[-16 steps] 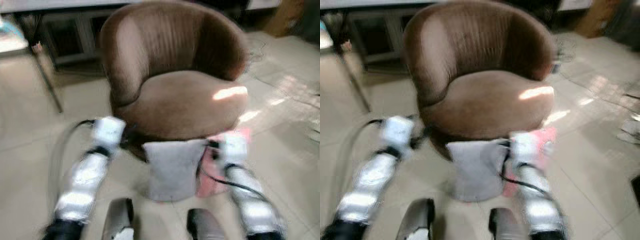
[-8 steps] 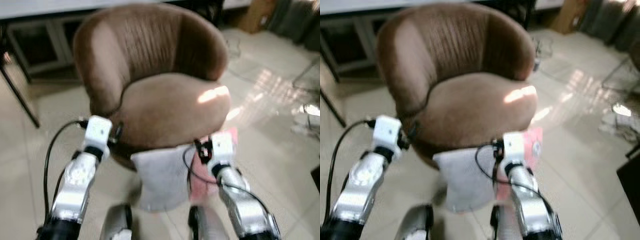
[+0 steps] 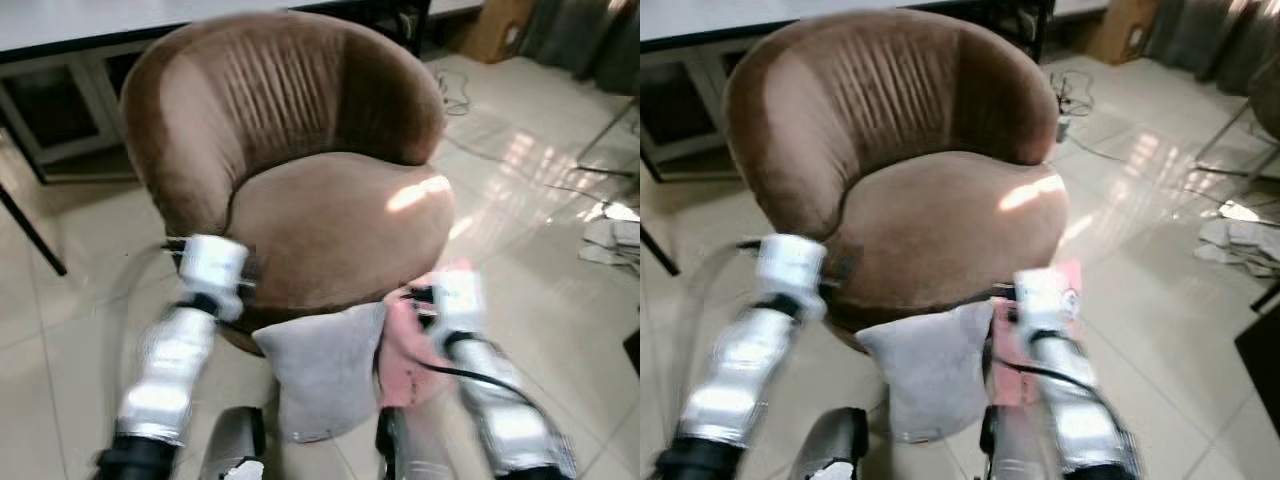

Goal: Move the pillow to the sofa from floor

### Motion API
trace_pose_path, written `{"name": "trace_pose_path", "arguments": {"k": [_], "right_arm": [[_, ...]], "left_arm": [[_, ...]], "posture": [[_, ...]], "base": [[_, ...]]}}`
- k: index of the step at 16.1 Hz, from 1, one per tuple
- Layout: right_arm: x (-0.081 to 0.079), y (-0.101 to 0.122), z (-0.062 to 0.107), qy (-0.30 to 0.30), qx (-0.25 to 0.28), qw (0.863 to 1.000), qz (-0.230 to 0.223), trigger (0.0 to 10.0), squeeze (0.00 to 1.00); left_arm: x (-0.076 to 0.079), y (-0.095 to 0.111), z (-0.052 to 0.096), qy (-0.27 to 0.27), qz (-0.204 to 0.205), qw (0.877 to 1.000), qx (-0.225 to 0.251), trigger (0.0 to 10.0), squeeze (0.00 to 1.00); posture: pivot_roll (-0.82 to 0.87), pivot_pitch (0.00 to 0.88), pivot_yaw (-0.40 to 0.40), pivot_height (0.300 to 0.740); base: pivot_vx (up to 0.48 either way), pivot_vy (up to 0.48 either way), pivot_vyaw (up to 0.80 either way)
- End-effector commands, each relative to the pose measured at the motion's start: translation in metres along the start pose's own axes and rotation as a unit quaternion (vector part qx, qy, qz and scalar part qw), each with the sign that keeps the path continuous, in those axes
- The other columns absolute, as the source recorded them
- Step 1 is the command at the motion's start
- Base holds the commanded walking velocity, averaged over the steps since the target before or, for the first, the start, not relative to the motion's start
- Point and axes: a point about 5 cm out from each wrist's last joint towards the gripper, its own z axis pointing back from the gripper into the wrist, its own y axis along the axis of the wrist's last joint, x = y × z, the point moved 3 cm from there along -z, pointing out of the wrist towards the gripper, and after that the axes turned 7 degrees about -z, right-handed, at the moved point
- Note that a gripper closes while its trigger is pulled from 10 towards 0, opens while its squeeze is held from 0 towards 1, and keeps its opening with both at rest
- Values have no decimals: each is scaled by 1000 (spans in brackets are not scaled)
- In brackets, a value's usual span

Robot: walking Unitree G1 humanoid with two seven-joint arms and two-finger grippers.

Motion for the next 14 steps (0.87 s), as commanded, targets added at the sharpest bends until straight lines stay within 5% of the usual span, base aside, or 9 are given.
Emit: {"name": "trace_pose_path", "arguments": {"k": [1,2,4,5,9,14], "right_arm": [[-12,6,-3,18,11,1000,-5,10000,0],[-15,8,-4,34,11,999,7,10000,0],[-22,8,-4,71,8,997,22,10000,0],[-32,8,-3,127,-1,991,42,10000,0],[-43,4,9,221,-33,971,80,10000,0],[-53,-3,33,263,-59,958,93,10000,0]], "left_arm": [[-8,-10,3,-6,-7,1000,-24,10000,0],[0,-32,4,-56,1,995,-79,10000,0],[17,-49,9,-149,18,982,-117,10000,1000],[25,-58,6,-199,35,970,-134,10000,1000],[23,-66,-25,-214,46,958,-183,10000,1000],[24,-76,-26,-257,30,937,-236,10000,1000]], "posture": [[-16,0,-18,585],[-20,0,-19,585],[-26,0,-18,585],[-34,2,-16,585],[-67,76,-5,585],[-124,207,24,585]], "base": [[0,0,0],[0,0,0],[0,0,0],[0,0,0],[0,0,0],[0,0,0]]}}
